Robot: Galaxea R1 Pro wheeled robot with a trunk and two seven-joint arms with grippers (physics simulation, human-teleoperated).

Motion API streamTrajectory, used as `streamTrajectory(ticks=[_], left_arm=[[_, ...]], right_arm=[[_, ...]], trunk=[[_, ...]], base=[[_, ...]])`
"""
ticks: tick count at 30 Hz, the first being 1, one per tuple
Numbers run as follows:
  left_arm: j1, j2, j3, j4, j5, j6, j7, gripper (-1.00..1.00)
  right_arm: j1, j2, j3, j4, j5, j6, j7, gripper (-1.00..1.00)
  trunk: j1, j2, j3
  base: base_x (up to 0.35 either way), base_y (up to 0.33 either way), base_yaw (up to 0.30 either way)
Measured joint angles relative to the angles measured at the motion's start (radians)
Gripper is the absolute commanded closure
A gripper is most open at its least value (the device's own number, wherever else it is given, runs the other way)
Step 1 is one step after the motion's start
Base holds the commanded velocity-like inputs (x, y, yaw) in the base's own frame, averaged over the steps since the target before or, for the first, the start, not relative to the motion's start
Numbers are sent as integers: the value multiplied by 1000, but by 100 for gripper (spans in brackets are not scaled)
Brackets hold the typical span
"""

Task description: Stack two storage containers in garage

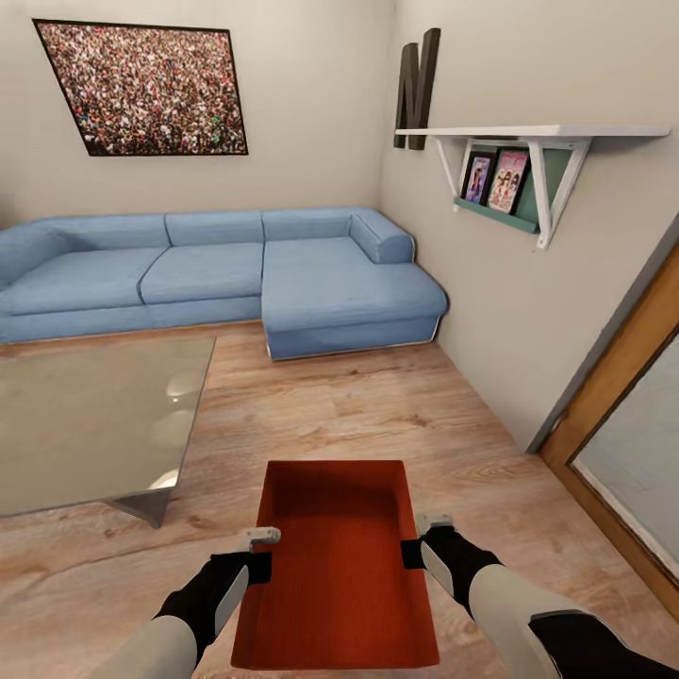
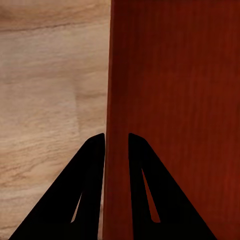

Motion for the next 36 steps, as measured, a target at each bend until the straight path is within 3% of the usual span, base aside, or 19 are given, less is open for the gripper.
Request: streamTrajectory(ticks=[11, 28, 36], left_arm=[[0, 0, 0, 0, 0, 0, 0, 100], [0, -1, 1, 0, -1, 0, 0, 100], [0, 0, 0, 0, 0, 0, 0, 100]], right_arm=[[0, 0, 0, 0, 0, 0, 0, 100], [0, 0, 0, -1, 0, 2, 0, 100], [0, 0, 0, 0, 0, 0, 0, 100]], trunk=[[0, 0, 0], [0, 0, 0], [0, 0, 0]], base=[[0, 0, 272], [-155, 0, 25], [-7, 0, 222]])
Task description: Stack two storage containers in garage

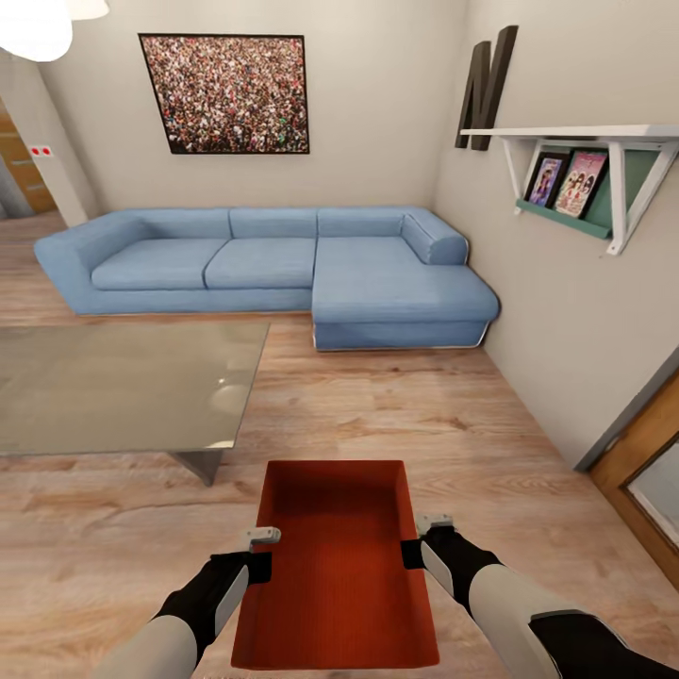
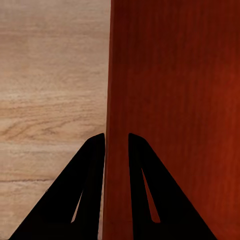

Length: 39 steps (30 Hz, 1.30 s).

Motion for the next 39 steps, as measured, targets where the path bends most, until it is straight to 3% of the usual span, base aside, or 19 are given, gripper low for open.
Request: streamTrajectory(ticks=[19, 39], left_arm=[[0, 0, 1, 0, 0, 0, 0, 100], [0, -1, 2, 0, -3, 0, 0, 100]], right_arm=[[0, 0, 0, 0, 0, 1, 1, 100], [0, -1, 0, -1, 0, 1, 2, 100]], trunk=[[0, 0, 0], [0, 0, 0]], base=[[0, 0, 279], [-79, 0, 22]])
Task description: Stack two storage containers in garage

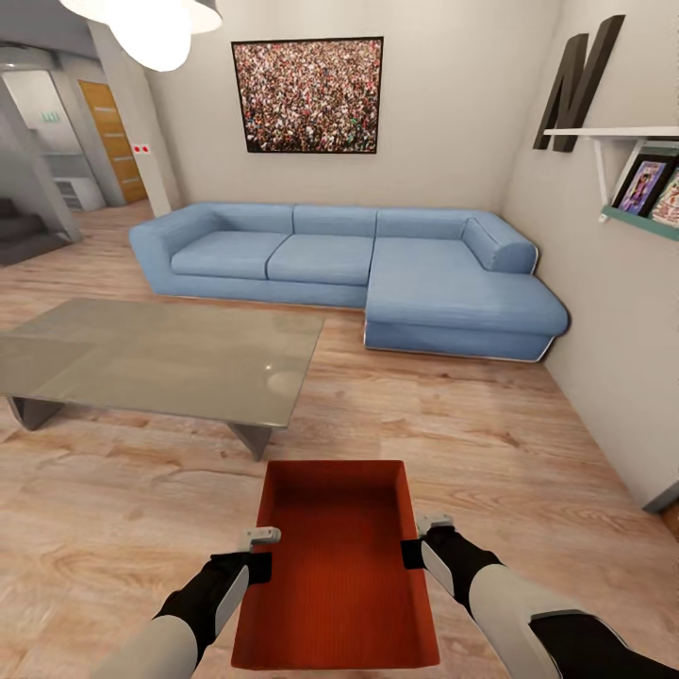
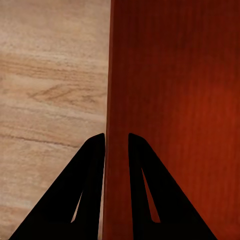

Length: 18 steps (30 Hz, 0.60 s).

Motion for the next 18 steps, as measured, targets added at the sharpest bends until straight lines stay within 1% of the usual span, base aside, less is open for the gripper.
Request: streamTrajectory(ticks=[7, 11, 18], left_arm=[[1, 0, 0, 0, 1, 0, 0, 100], [1, 0, 0, 0, 0, 0, 0, 100], [1, 0, 0, 0, 0, 0, 0, 100]], right_arm=[[0, 0, 0, 0, 0, 1, 0, 100], [0, 0, 0, 1, 0, 0, 0, 100], [0, 0, 1, 0, 0, 1, 0, 100]], trunk=[[0, 0, 0], [0, 0, 0], [0, 0, 0]], base=[[-28, 0, 22], [-4, 0, 197], [-1, 0, 269]])
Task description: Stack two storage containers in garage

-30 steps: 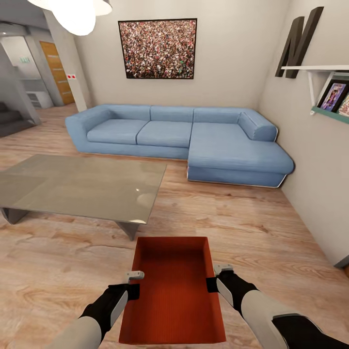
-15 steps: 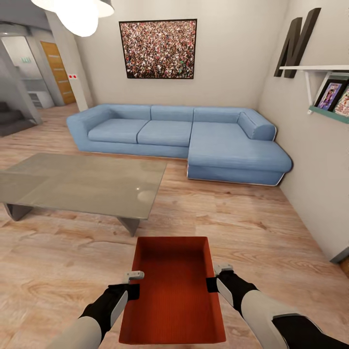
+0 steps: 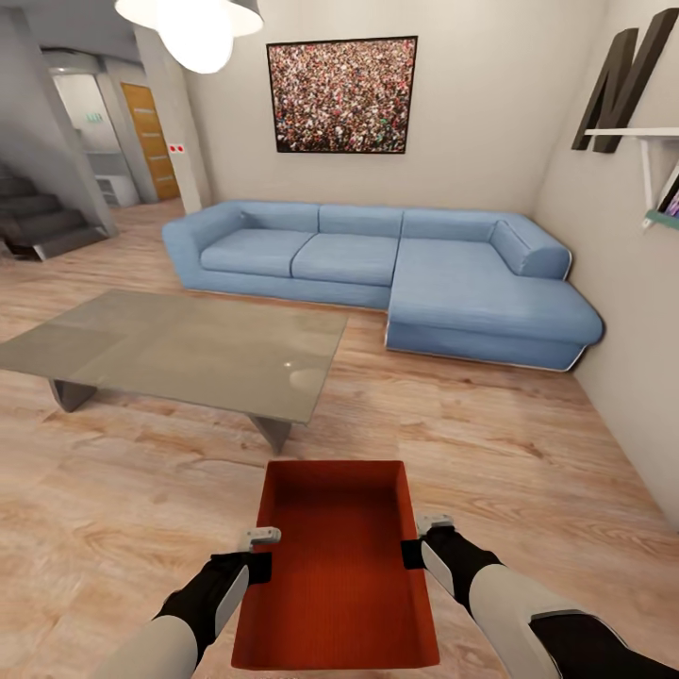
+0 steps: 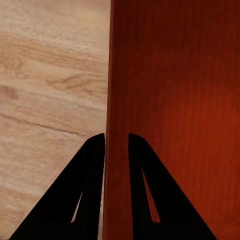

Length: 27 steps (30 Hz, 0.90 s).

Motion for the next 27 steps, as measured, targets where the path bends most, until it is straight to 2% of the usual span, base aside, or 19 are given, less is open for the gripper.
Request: streamTrajectory(ticks=[27], left_arm=[[-1, 0, 0, 0, -1, 0, 0, 100]], right_arm=[[0, 0, -1, 1, 0, -2, 0, 100]], trunk=[[0, 0, 0]], base=[[0, 0, 288]])
